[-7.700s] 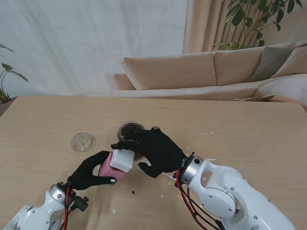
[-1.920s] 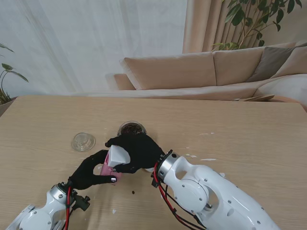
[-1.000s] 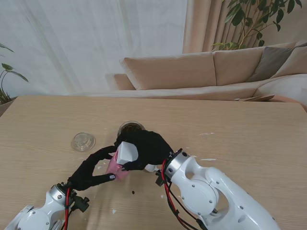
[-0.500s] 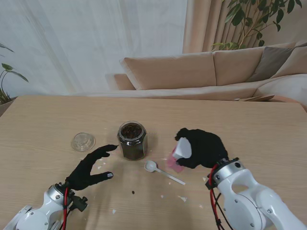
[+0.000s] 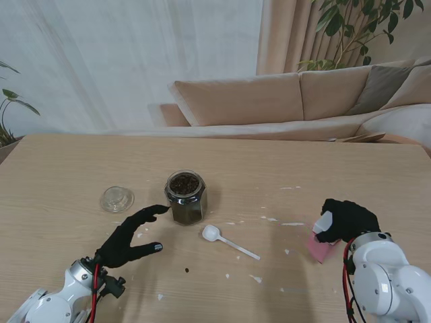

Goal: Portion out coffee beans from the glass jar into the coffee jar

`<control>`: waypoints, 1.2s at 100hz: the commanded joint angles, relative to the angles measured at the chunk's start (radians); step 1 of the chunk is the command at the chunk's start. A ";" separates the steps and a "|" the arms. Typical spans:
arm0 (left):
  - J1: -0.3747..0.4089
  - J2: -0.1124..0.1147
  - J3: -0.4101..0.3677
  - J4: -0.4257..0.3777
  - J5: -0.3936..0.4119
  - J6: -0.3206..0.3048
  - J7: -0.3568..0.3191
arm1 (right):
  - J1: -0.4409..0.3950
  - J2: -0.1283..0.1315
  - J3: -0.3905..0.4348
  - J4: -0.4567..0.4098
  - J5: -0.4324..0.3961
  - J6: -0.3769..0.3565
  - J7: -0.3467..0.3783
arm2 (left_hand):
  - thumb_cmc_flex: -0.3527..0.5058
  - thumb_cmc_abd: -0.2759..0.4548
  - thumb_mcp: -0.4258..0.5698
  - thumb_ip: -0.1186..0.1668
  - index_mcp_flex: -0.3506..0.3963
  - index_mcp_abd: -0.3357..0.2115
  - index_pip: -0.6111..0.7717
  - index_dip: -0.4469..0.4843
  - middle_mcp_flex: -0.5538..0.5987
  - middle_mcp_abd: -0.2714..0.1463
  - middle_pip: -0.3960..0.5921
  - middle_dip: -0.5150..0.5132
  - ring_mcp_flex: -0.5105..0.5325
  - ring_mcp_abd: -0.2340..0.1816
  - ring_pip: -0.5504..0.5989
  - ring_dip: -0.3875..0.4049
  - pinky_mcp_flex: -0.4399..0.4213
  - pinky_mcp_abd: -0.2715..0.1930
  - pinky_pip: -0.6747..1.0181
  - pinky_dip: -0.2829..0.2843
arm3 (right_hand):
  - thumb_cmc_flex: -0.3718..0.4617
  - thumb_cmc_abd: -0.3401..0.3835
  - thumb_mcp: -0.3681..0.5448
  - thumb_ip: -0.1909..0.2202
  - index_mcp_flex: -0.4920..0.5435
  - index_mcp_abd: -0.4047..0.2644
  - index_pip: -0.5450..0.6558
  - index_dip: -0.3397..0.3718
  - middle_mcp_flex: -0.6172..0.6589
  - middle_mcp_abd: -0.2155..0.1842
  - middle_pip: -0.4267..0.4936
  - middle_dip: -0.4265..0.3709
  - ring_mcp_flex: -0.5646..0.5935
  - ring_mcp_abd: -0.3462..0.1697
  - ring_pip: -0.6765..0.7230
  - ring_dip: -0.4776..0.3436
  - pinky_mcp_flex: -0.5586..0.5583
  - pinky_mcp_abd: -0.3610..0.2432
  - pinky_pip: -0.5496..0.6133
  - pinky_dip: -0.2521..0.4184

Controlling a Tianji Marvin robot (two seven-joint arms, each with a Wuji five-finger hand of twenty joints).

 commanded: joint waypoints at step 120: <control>0.058 -0.027 -0.027 -0.070 0.121 0.059 0.070 | 0.005 -0.020 -0.183 -0.083 0.105 -0.015 -0.221 | -0.001 0.051 -0.032 0.036 0.026 -0.042 -0.042 -0.014 -0.017 -0.039 -0.040 -0.007 -0.013 -0.029 -0.052 0.004 -0.056 -0.042 -0.066 0.012 | -0.076 0.539 -0.292 0.198 -0.296 -0.010 -0.581 0.087 -0.620 -0.062 -0.284 -0.276 -0.717 -0.012 -0.648 -0.325 -0.716 0.043 -0.705 -0.214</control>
